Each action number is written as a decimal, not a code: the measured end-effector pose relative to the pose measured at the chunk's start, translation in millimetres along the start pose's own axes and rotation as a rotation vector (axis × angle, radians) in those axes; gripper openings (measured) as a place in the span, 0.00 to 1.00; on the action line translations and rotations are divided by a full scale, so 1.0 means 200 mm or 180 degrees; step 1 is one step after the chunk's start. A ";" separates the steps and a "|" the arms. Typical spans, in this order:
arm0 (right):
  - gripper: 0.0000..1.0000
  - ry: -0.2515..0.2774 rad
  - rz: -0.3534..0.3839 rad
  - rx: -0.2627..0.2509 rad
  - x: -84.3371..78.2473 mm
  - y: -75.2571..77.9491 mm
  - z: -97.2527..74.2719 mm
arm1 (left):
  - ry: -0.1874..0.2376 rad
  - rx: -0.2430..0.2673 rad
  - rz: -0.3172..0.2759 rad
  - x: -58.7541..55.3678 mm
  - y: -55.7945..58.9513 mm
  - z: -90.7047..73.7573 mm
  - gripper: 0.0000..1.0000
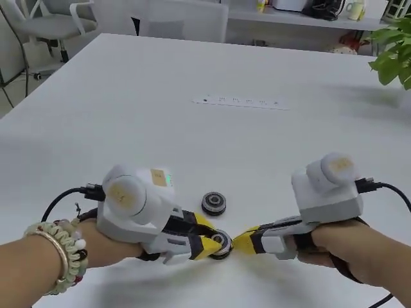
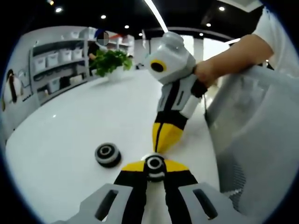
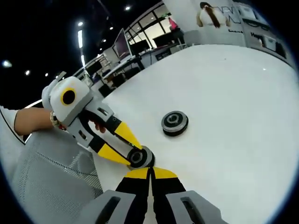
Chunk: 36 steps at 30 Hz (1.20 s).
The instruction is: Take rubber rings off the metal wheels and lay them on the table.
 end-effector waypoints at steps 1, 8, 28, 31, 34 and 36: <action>0.00 0.0004 0.0075 0.0026 0.00 0.01 0.00 | 0.0000 -0.0005 0.0007 0.00 0.00 0.00 0.14; 0.00 0.0090 0.0527 0.0233 -0.01 0.00 -0.02 | 0.0006 -0.0071 0.0052 0.00 0.01 0.01 0.14; 0.00 0.0159 0.0736 0.0314 0.00 -0.06 -0.01 | 0.0017 -0.0102 0.0110 0.00 0.01 0.01 0.14; 0.00 0.0164 0.0741 0.0328 0.00 -0.06 -0.01 | 0.0017 -0.0100 0.0117 0.00 0.01 0.01 0.14; 0.00 0.0167 0.0733 0.0337 0.01 -0.06 -0.01 | 0.0021 -0.0104 0.0114 0.00 0.01 0.00 0.14; 0.00 0.0170 0.0728 0.0340 0.01 -0.06 -0.01 | 0.0025 -0.0104 0.0116 0.00 0.01 0.00 0.14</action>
Point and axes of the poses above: the centre of the closed fingertips' face, and the gripper's own axes: z roughly forward along the fingers, y roughly to its right, x roughly out of its top, the point moved 10 cm from there along -z, roughly backward along the fingers, and after that the axes turned 5 degrees about -z, right-handed, at the moved point
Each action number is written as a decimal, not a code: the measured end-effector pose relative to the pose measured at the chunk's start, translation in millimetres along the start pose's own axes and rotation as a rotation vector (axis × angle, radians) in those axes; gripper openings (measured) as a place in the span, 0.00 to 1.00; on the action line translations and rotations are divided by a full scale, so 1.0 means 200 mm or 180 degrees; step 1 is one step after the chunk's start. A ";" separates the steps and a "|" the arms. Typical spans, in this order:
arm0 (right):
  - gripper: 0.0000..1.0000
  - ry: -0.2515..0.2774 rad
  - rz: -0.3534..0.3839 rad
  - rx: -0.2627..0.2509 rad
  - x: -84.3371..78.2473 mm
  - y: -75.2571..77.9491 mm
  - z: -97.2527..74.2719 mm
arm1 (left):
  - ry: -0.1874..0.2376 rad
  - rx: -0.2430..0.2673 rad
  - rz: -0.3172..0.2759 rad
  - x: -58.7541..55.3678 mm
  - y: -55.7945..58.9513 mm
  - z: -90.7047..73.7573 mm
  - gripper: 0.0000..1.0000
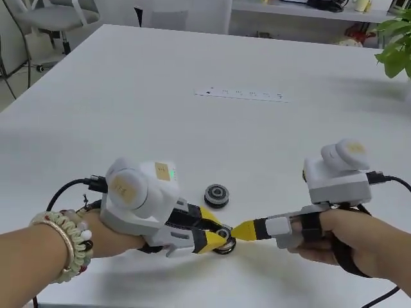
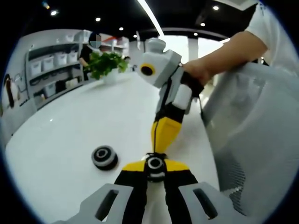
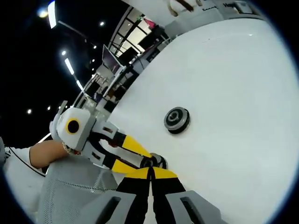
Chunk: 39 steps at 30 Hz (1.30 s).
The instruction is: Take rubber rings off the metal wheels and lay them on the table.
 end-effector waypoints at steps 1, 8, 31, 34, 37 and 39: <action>0.00 0.0001 -0.0002 0.0002 0.00 0.00 0.00 | 0.0001 -0.0001 0.0000 0.00 0.00 0.00 0.14; 0.00 0.0006 -0.0036 0.0037 0.01 -0.01 0.00 | 0.0008 -0.0006 -0.0004 0.00 0.00 0.00 0.14; 0.00 -0.0016 -0.0303 0.0051 0.01 -0.05 0.02 | 0.0003 0.0025 -0.0037 0.00 0.01 0.01 0.14; 0.00 -0.0024 -0.0273 -0.0033 0.00 -0.04 0.01 | 0.0005 0.0033 -0.0069 0.00 0.01 0.01 0.14; 0.00 -0.0029 -0.0249 -0.0077 0.00 -0.03 0.01 | 0.0011 0.0042 -0.0101 0.00 0.01 0.01 0.14; 0.00 -0.0034 -0.0232 -0.0093 0.00 -0.03 0.01 | -0.0006 0.0051 -0.0104 0.01 0.01 0.01 0.14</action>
Point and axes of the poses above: the centre of the closed fingertips' face, and the gripper's own axes: z roughly forward along the fingers, y roughly to its right, x roughly out of its top, the point moved 10 cm from there along -z, roughly backward along the fingers, and after that the axes turned 5 degrees about -z, right-handed, at the moved point
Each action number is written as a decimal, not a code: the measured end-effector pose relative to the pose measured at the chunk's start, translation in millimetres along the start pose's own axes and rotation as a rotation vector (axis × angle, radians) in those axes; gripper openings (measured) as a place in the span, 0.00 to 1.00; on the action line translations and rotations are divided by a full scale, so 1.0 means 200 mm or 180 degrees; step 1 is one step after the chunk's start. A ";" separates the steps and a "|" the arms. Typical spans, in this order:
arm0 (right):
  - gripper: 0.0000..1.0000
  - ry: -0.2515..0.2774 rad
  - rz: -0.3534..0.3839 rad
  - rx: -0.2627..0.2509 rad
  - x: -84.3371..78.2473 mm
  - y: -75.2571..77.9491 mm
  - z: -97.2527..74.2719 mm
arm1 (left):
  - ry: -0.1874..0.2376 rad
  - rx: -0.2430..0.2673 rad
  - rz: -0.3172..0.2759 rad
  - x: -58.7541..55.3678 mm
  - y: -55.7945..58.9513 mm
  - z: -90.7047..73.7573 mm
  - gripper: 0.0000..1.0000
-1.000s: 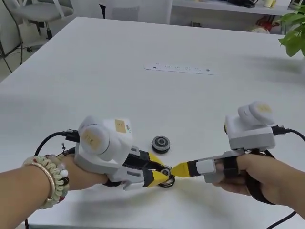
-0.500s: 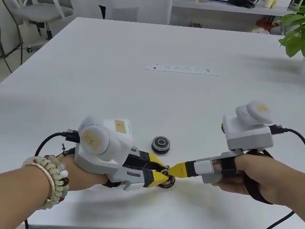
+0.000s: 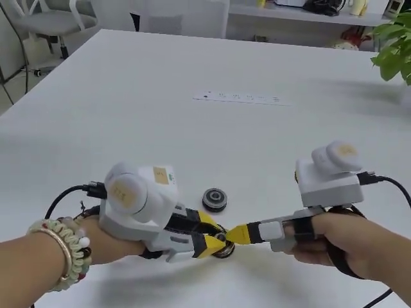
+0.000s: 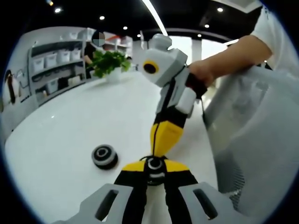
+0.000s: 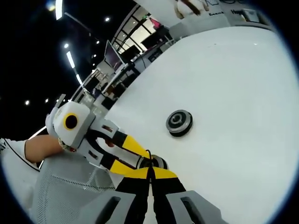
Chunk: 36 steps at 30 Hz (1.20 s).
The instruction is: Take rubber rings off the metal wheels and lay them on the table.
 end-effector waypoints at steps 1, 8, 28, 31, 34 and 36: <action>0.00 -0.0004 0.0001 -0.0005 0.00 0.00 0.00 | -0.0017 0.0006 0.0002 0.00 0.00 0.00 0.14; 0.00 0.0002 -0.0026 -0.0035 0.01 0.00 -0.01 | -0.0160 0.0018 -0.0020 0.03 0.00 0.01 0.14; 0.00 0.0174 -0.0169 -0.0179 0.09 0.02 -0.07 | 0.0087 -0.0053 0.0089 0.17 0.03 -0.10 0.39; 0.00 0.0222 -0.0169 -0.0202 0.11 0.02 -0.08 | 0.0099 -0.0066 0.0170 0.20 0.04 -0.12 0.44; 0.00 0.0273 -0.0171 -0.0217 0.12 0.01 -0.08 | 0.0149 -0.0102 0.0168 0.23 0.05 -0.12 0.48; 0.00 0.0317 -0.0169 -0.0228 0.13 0.01 -0.09 | 0.0140 -0.0113 0.0206 0.25 0.06 -0.12 0.50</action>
Point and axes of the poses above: the centre of the closed fingertips' face, and the gripper's own axes: z roughly forward along the fingers, y roughly to its right, x roughly out of its top, the point moved 10 cm from there along -z, roughly backward along the fingers, and after that the axes turned 5 degrees about -z, right-handed, at the moved point
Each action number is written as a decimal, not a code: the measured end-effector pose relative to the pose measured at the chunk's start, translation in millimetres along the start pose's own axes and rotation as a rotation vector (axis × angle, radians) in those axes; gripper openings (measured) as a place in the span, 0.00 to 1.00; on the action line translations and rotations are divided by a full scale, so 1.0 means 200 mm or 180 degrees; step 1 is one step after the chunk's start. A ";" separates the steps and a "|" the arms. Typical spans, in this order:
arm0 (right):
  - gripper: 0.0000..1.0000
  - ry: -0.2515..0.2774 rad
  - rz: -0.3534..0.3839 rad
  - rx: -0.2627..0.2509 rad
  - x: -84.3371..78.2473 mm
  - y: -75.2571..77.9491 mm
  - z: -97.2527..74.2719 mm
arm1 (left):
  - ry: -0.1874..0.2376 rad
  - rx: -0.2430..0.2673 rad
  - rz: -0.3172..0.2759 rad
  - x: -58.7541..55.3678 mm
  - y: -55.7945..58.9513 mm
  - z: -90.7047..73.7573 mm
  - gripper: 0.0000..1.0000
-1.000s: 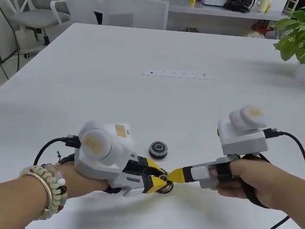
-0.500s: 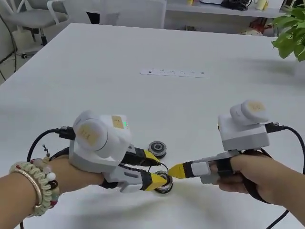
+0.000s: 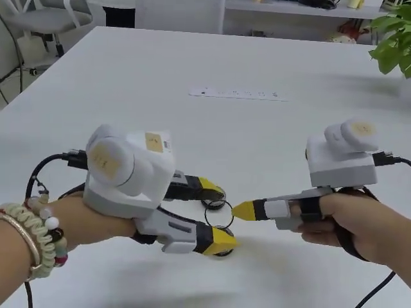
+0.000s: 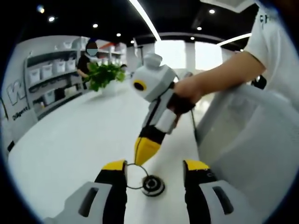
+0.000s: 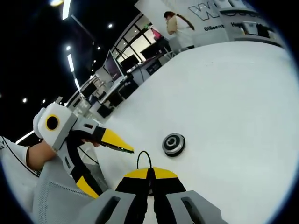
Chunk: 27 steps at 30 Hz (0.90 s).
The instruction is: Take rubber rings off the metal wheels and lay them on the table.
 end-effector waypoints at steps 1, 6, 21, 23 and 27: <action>0.00 0.0020 0.0005 -0.0003 0.00 0.00 0.00 | -0.0002 -0.0006 0.0015 0.01 0.00 0.00 0.51; 0.00 0.0115 0.0015 -0.0006 0.03 -0.01 -0.01 | -0.0021 -0.0067 0.0082 0.08 0.02 -0.04 0.62; 0.00 0.0286 -0.0173 0.0107 0.10 -0.10 -0.03 | 0.0093 0.0518 0.0018 0.11 0.04 -0.43 0.76; 0.00 0.0305 -0.0193 0.0125 0.10 -0.11 -0.03 | 0.0078 0.0606 -0.0024 0.08 0.06 -0.48 0.77; 0.00 0.0326 -0.0226 0.0163 0.11 -0.12 -0.03 | 0.0047 0.0778 -0.0120 0.02 0.08 -0.57 0.78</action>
Point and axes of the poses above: the centre of the closed fingertips' face, and the gripper's own axes: z roughly forward along the fingers, y roughly to its right, x roughly out of its top, the point moved 10 cm from there along -z, roughly backward along the fingers, and after that the axes turned 5 degrees about -z, right-handed, at the moved point
